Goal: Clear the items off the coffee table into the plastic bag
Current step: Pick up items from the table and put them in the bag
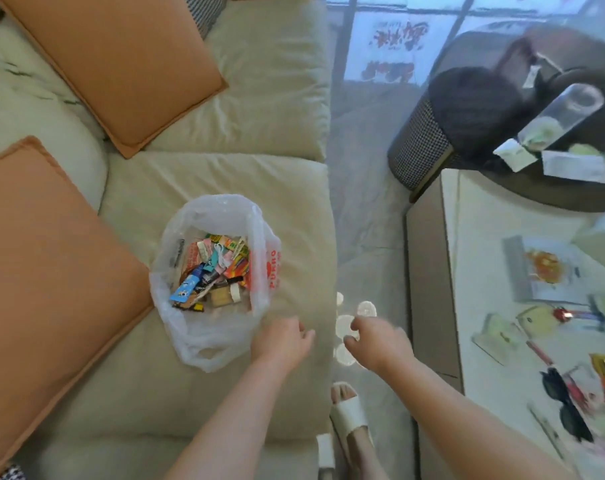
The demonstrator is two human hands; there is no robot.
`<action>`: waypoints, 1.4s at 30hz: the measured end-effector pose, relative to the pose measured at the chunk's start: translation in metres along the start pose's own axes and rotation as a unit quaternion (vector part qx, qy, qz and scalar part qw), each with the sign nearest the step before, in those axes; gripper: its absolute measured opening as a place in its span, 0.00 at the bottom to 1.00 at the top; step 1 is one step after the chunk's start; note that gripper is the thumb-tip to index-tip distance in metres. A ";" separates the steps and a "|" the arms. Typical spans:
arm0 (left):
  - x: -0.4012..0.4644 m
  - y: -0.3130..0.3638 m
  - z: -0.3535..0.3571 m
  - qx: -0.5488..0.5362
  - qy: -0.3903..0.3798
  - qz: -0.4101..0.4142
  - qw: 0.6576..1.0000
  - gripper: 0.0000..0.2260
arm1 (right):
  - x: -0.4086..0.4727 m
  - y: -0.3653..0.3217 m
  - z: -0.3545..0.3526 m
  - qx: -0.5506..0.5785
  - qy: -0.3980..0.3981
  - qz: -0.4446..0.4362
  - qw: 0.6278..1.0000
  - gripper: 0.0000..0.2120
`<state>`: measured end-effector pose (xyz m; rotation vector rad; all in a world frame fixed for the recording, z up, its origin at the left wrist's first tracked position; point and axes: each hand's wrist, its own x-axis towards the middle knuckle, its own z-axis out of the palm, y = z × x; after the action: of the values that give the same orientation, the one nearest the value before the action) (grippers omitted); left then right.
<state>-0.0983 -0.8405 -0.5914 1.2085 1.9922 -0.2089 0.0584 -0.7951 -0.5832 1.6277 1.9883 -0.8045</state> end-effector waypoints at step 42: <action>-0.171 0.407 0.379 0.323 -0.153 0.338 0.870 0.19 | -0.266 0.541 0.188 0.345 0.042 0.395 0.850 0.18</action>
<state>0.4753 -0.9297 -0.6331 2.0698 1.1364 -0.6936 0.6379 -1.0412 -0.6294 2.6306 0.8670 -1.1532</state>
